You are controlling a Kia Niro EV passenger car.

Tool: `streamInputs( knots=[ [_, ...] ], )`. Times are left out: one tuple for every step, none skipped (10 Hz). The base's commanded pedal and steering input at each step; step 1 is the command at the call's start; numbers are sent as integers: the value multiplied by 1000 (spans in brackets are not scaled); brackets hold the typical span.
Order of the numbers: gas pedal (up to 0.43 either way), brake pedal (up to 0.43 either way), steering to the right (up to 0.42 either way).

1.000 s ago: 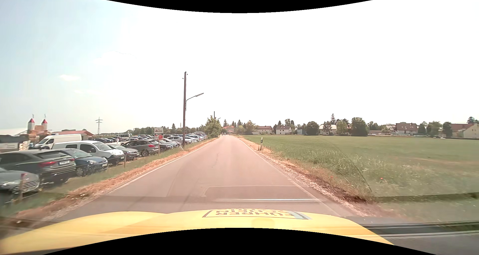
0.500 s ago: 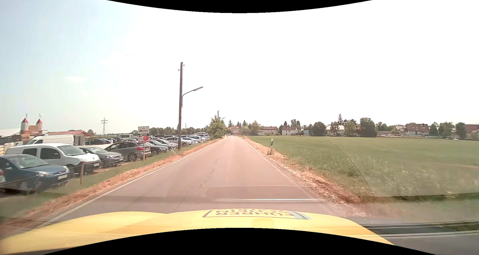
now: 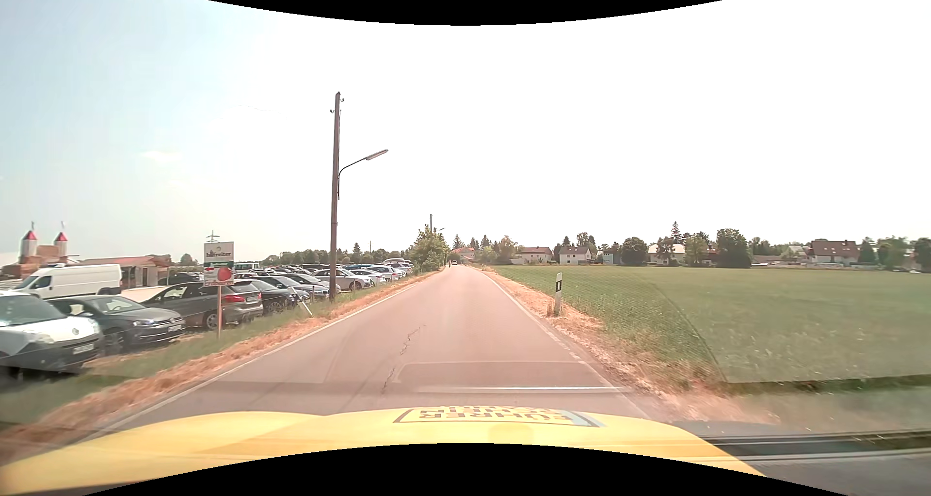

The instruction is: Follow the waypoints while adhering to traffic rules and regulations

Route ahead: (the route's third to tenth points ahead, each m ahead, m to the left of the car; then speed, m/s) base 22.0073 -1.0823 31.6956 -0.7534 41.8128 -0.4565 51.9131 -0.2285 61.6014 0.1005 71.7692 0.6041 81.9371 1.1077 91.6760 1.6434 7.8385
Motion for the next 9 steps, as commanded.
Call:
streamInputs(
  knots=[
    [157,0,-13],
    [150,0,-9],
    [138,0,-4],
    [138,0,-2],
    [130,0,-3],
    [130,0,-2],
    [118,0,-2],
    [118,0,-2],
    [118,0,-2]
  ],
)
